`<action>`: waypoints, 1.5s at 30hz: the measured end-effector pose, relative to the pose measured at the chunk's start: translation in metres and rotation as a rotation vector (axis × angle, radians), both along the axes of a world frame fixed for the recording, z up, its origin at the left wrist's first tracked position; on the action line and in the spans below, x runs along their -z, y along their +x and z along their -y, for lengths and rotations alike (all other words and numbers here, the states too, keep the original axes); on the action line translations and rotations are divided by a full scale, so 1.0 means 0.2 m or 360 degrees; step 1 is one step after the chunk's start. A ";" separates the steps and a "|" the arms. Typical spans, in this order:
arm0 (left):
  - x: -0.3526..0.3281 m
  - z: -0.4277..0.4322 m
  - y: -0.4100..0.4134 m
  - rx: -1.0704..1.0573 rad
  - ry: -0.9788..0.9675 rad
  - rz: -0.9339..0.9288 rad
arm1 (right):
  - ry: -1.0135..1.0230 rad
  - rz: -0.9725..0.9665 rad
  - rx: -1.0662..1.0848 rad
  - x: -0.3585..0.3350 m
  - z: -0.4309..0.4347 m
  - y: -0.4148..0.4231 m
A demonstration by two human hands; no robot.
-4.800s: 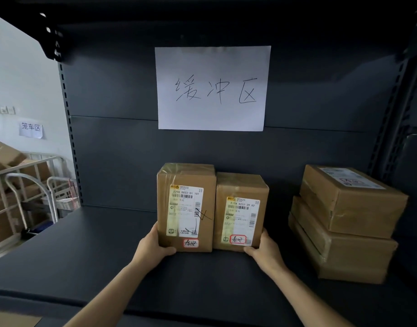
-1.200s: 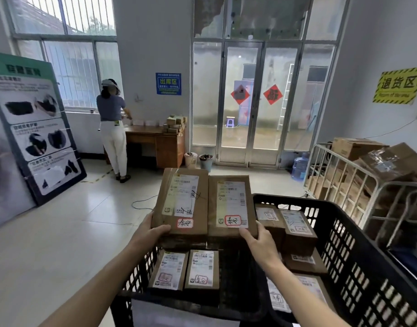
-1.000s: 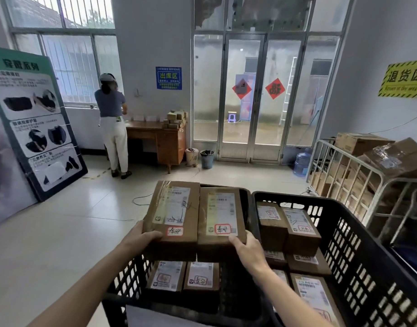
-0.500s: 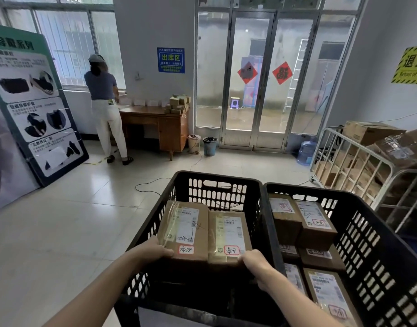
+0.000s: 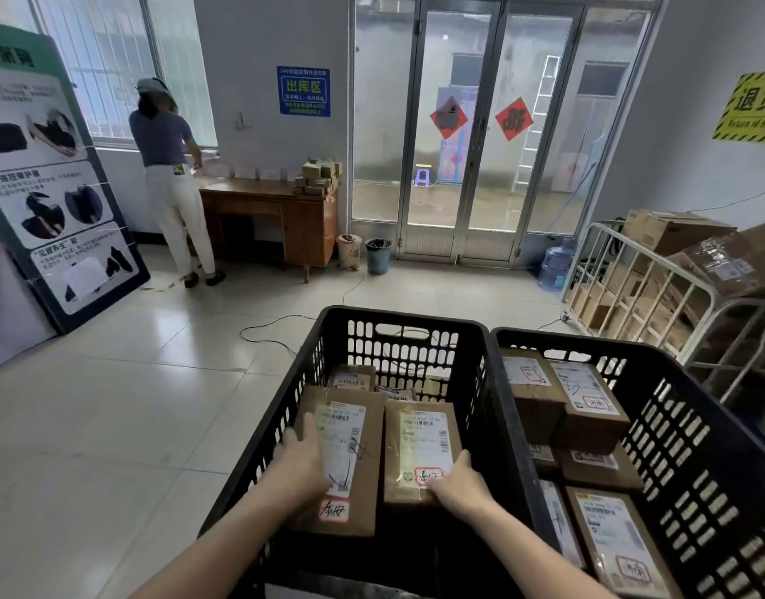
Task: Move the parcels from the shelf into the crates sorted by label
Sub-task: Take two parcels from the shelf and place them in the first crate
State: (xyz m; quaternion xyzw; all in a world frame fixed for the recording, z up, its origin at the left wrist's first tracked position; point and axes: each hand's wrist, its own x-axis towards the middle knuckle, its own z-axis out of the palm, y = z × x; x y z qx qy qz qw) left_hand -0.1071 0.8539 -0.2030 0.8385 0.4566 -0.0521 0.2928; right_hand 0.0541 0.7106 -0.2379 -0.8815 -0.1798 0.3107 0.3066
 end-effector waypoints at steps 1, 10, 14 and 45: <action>-0.01 0.00 0.02 0.0029 0.0115 -0.0006 | 0.0007 0.0031 -0.0004 0.01 -0.01 0.00; 0.00 -0.06 0.10 0.0009 0.0142 0.0014 | 0.0087 0.0018 0.0143 0.01 -0.04 0.06; 0.01 -0.06 0.11 0.0041 0.0392 0.0095 | 0.0106 -0.0039 0.0190 0.01 -0.06 0.07; 0.02 0.01 0.71 0.0051 -0.0144 0.0472 | 0.0475 -0.0042 0.0440 -0.13 -0.19 0.29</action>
